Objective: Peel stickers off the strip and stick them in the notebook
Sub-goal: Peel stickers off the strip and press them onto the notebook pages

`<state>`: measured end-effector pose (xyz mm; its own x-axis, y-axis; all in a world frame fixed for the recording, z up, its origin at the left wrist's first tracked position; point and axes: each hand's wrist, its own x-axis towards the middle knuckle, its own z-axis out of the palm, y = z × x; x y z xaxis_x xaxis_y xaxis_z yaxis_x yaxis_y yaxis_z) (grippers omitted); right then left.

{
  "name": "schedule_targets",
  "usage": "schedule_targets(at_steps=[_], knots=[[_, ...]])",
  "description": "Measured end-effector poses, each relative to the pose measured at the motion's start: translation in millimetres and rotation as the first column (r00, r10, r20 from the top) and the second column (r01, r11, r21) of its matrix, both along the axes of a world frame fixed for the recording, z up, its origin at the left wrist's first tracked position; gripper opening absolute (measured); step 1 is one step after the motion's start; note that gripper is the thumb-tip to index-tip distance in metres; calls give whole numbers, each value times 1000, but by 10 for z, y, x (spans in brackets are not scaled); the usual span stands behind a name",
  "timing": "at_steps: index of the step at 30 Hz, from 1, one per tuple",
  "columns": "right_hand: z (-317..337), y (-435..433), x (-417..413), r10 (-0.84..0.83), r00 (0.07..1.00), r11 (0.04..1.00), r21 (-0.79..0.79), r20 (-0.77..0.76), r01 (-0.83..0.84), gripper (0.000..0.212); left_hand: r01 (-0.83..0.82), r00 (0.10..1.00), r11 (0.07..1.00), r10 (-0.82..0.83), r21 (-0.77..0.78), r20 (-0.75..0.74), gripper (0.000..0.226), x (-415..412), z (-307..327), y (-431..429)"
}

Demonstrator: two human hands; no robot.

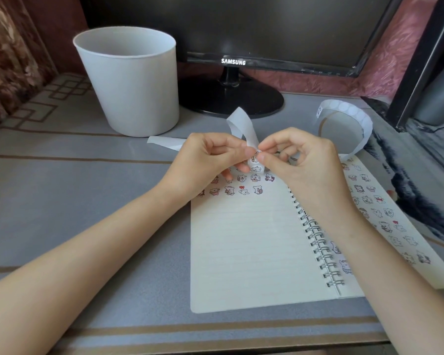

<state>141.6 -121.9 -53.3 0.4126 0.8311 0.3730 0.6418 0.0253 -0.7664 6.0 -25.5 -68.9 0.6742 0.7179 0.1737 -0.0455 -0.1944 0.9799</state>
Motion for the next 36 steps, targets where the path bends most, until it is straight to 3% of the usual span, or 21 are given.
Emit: schedule_targets(at_steps=[7, 15, 17, 21, 26, 36], knots=[[4, -1, 2, 2, 1000, 1000, 1, 21, -2, 6, -8, 1000, 1000, 8, -15, -8, 7, 18, -25, 18], [-33, -3, 11, 14, 988, 1000, -3, 155, -13, 5, -28, 999, 994, 30, -105, 15, 10, 18, -23, 39], [-20, -3, -1, 46, 991, 999, 16, 129, -48, 5, -52, 998, 991, 54, -124, 16, 10, 17, -26, 49], [73, -25, 4, 77, 994, 996, 51, -83, -73, 8, -81, 996, 985, 85, -153, 21, 13, 17, -31, 57], [173, -94, 119, 84, 959, 957, -247, -272, -154, 6, -101, 995, 984, 104, -147, 9, 10, 20, -43, 51], [83, -119, 233, -35, 997, 900, -435, -65, 3, 7, -140, 990, 977, 137, -158, -28, 13, 29, -60, 58]])
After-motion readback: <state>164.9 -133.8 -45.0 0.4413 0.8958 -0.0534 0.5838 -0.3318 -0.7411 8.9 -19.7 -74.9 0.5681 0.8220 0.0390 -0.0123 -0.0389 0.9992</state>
